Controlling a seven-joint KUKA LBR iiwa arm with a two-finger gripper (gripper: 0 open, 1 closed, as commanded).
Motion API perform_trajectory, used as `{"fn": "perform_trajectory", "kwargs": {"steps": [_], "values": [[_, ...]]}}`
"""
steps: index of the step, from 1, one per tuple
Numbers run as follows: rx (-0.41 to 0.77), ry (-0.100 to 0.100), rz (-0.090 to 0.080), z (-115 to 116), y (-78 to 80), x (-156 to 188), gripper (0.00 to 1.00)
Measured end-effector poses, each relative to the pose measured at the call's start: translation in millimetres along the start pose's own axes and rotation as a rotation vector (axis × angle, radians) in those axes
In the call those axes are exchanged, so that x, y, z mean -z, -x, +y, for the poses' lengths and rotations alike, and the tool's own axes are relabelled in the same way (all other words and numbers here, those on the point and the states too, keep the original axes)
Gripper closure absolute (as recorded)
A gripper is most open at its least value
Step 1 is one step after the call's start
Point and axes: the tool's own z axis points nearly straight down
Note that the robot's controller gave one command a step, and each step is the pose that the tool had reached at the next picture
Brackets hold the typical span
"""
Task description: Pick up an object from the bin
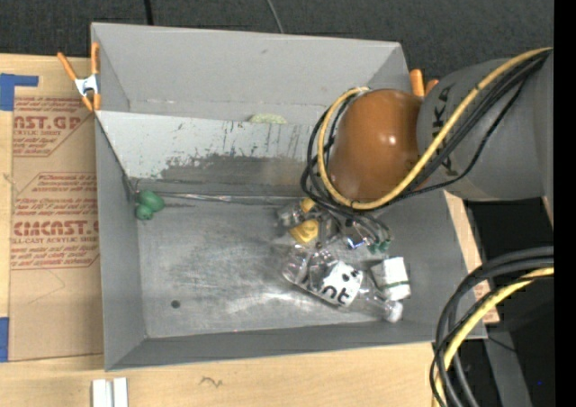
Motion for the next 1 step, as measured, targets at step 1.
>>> {"fn": "perform_trajectory", "kwargs": {"steps": [1], "values": [[0.115,0.003,0.006,-42.7,9.7,12.6,0.00]]}}
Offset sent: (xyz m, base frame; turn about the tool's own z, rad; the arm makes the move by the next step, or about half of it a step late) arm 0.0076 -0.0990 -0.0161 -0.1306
